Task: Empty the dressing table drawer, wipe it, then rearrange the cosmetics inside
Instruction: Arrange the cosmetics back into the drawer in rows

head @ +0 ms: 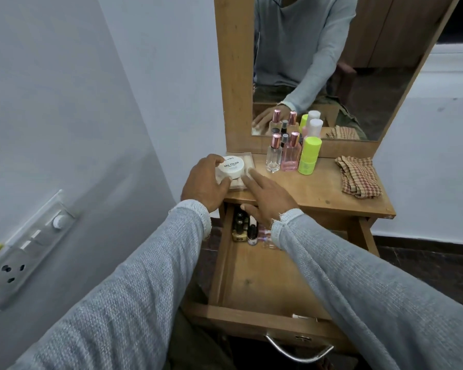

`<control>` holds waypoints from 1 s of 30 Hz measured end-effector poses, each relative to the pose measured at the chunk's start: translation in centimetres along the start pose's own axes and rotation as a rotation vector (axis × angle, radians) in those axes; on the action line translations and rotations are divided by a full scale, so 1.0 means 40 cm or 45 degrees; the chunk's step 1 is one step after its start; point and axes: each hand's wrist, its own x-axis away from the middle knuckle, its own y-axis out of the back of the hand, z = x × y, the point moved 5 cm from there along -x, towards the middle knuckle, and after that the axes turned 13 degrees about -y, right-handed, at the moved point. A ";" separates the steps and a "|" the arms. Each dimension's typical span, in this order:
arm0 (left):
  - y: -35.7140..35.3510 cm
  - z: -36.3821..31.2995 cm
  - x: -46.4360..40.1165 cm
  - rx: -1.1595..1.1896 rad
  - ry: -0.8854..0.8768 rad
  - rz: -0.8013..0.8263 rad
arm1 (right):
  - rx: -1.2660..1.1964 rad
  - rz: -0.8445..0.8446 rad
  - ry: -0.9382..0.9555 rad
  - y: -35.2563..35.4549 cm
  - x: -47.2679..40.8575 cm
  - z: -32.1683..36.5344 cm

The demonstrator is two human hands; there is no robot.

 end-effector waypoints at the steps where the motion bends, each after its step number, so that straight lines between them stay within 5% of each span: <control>1: -0.009 0.008 -0.010 -0.019 0.001 0.042 | 0.022 -0.025 0.004 -0.007 0.003 0.000; 10: -0.058 0.024 -0.067 -0.122 -0.036 0.343 | 0.027 -0.254 0.068 0.015 0.039 0.009; 18: 0.005 0.022 -0.094 0.090 0.077 0.114 | 0.099 -0.405 0.199 0.022 0.063 0.007; 30: -0.058 0.020 -0.105 0.058 0.131 0.227 | 0.010 -0.523 0.563 0.070 0.208 -0.149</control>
